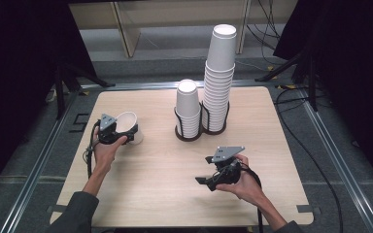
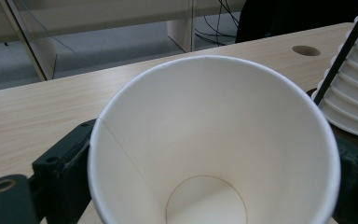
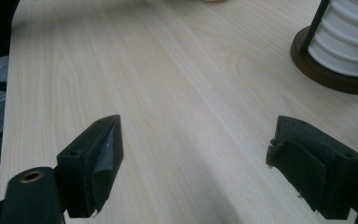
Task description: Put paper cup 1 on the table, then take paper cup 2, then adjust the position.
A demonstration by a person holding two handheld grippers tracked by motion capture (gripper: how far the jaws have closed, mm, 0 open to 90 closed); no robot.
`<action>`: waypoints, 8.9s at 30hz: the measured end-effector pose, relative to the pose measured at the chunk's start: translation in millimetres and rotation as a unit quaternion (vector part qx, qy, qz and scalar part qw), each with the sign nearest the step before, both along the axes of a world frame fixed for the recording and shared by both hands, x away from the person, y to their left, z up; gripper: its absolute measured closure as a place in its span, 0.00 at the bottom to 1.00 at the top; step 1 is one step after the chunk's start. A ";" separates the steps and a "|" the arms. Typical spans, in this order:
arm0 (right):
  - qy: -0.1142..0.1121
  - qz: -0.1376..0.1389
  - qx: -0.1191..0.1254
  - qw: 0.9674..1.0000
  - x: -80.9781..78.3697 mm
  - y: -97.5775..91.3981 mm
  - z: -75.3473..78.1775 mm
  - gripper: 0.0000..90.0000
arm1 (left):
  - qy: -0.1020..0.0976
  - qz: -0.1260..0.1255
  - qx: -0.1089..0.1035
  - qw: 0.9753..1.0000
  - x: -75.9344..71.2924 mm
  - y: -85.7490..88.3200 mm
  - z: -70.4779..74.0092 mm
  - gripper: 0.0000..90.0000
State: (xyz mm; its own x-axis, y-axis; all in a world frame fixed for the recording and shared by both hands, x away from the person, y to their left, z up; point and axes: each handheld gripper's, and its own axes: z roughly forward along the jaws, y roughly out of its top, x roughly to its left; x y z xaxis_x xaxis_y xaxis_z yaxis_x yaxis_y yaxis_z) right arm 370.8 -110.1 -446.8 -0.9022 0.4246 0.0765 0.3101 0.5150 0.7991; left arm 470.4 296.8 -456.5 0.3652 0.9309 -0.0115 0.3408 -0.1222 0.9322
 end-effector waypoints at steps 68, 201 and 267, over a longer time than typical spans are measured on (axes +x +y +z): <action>-0.022 -0.182 0.088 0.979 22.4 -65.5 34.8 0.19 | -0.003 -0.080 -0.015 0.997 -154.0 -23.8 6.6 0.16; -0.155 -0.181 0.226 0.944 56.4 -52.3 239.6 0.18 | 0.016 -0.121 -0.001 0.993 -156.7 -35.4 -4.9 0.16; -0.013 -0.008 0.175 0.984 10.4 91.7 28.4 0.18 | -0.054 -0.231 -0.041 0.971 -162.0 -69.8 -1.2 0.16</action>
